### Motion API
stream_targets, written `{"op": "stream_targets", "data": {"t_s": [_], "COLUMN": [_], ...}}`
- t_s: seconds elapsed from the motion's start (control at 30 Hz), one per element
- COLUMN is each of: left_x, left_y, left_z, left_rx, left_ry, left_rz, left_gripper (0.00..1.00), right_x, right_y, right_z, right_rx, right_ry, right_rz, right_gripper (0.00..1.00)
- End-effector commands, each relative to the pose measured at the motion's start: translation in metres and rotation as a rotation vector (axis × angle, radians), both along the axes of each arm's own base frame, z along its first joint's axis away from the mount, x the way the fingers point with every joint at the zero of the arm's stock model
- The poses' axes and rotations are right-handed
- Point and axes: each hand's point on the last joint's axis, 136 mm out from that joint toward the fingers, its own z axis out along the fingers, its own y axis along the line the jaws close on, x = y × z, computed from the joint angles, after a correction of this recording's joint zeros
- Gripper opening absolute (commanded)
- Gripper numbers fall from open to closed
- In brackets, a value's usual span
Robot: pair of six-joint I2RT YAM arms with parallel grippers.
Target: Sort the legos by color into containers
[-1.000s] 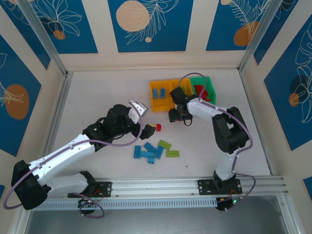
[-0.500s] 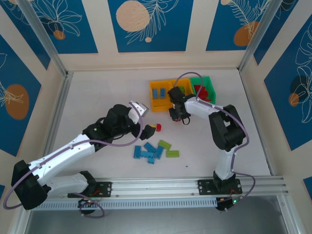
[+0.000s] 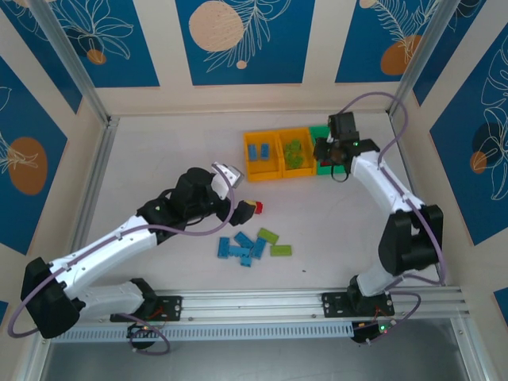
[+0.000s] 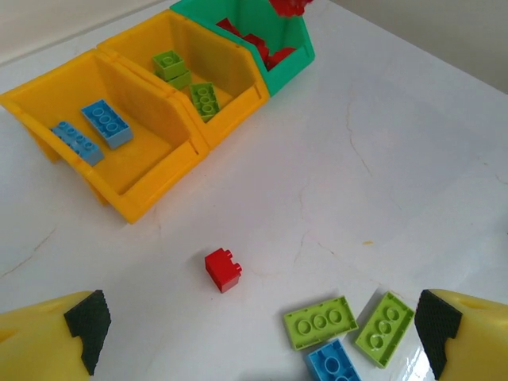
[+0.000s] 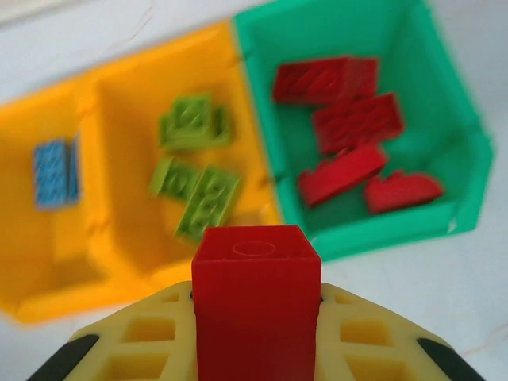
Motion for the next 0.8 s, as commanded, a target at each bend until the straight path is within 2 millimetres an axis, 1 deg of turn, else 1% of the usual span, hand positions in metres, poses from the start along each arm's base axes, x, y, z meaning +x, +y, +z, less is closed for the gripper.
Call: {"op": "stream_targets", "data": {"t_s": [0.0, 0.1, 0.13, 0.17, 0.2, 0.23, 0.27, 0.37, 0.43, 0.5, 0.6, 0.7, 0.77], "left_x": [0.007, 0.009, 0.011, 0.012, 0.014, 0.014, 0.015, 0.020, 0.024, 0.025, 0.023, 0.023, 0.025], "left_y": [0.000, 0.003, 0.005, 0.006, 0.007, 0.007, 0.007, 0.008, 0.009, 0.010, 0.001, -0.005, -0.005], "left_z": [0.015, 0.012, 0.010, 0.008, 0.005, 0.003, 0.000, -0.014, -0.026, -0.038, -0.053, -0.072, -0.086], "left_rx": [-0.018, -0.019, -0.015, -0.014, -0.013, -0.015, -0.016, -0.006, 0.019, 0.048, 0.075, 0.097, 0.126], "left_ry": [-0.016, -0.003, 0.005, 0.015, 0.031, 0.047, 0.064, 0.145, 0.220, 0.283, 0.329, 0.380, 0.410], "left_rz": [0.045, 0.073, 0.093, 0.109, 0.128, 0.141, 0.151, 0.223, 0.286, 0.341, 0.362, 0.403, 0.445], "left_gripper": [1.00, 1.00, 1.00, 1.00, 1.00, 1.00, 1.00, 1.00, 1.00, 1.00, 0.96, 0.91, 0.87], "right_x": [0.035, 0.062, 0.069, 0.073, 0.077, 0.080, 0.080, 0.073, 0.060, 0.043, 0.010, -0.027, -0.050], "right_y": [-0.016, -0.032, -0.038, -0.041, -0.042, -0.042, -0.042, -0.034, -0.029, -0.024, -0.013, 0.000, 0.008], "right_z": [-0.019, -0.030, -0.032, -0.037, -0.038, -0.035, -0.033, -0.012, 0.007, 0.021, 0.038, 0.037, 0.035], "right_rx": [0.027, 0.012, 0.005, 0.003, 0.008, 0.018, 0.027, 0.095, 0.144, 0.187, 0.263, 0.307, 0.329], "right_ry": [0.041, 0.068, 0.075, 0.093, 0.109, 0.118, 0.131, 0.117, 0.088, 0.071, 0.055, 0.060, 0.069], "right_rz": [-0.052, -0.090, -0.104, -0.108, -0.111, -0.112, -0.113, -0.112, -0.115, -0.117, -0.097, -0.060, -0.037], "right_gripper": [0.21, 0.22, 0.24, 0.27, 0.33, 0.42, 0.46, 0.51, 0.52, 0.52, 0.52, 0.53, 0.53]}}
